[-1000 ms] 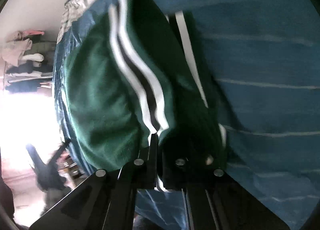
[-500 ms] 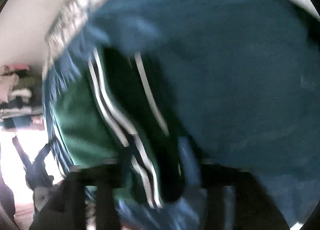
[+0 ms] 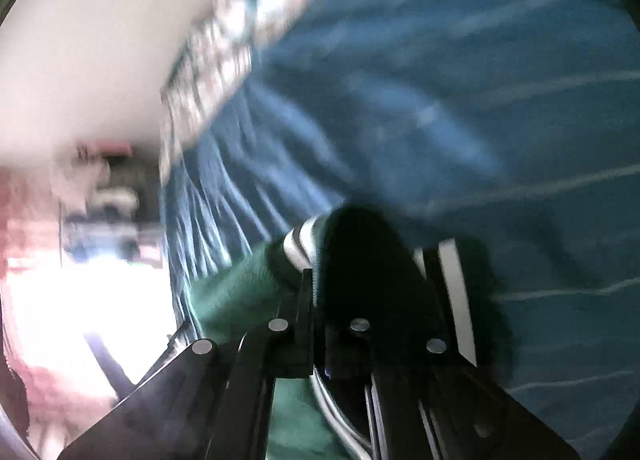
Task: Fold large clothes
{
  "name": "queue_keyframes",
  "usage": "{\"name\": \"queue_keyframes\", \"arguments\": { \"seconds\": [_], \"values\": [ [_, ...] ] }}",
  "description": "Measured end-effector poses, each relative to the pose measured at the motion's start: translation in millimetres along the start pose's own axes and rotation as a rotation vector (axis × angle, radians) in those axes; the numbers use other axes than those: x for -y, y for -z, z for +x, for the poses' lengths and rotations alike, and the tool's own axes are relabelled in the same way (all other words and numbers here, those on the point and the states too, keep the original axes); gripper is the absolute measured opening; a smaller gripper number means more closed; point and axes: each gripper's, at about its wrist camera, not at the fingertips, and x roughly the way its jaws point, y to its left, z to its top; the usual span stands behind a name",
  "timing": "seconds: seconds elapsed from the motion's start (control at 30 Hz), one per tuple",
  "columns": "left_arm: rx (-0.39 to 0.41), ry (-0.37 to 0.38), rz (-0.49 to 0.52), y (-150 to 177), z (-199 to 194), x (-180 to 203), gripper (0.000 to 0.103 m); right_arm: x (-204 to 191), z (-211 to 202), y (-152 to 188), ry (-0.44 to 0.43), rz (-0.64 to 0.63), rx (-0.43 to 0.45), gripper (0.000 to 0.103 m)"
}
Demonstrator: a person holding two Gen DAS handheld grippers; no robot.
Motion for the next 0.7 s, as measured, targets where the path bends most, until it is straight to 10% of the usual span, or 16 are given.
{"name": "queue_keyframes", "arguments": {
  "seconds": [0.1,0.23,0.4,0.5,0.7],
  "values": [
    [-0.021,-0.003,0.021,0.2,11.7,7.3,0.085,8.0,-12.4,-10.5,0.086,0.023,0.057,0.002],
    [-0.049,-0.056,0.058,1.0,35.0,16.2,0.085,36.7,41.8,-22.5,0.166,0.103,-0.128,0.003],
    [-0.067,-0.027,0.013,3.2,33.8,-0.9,0.085,27.7,6.1,-14.6,0.129,0.097,-0.135,0.04],
    [-0.056,-0.009,-0.032,13.9,16.1,-12.5,0.085,35.1,-52.5,9.5,0.127,0.077,-0.114,0.062],
    [-0.089,0.006,-0.036,53.1,-9.3,-12.3,0.085,73.5,-80.2,100.1,0.143,0.148,-0.274,0.066]
  ]
}}
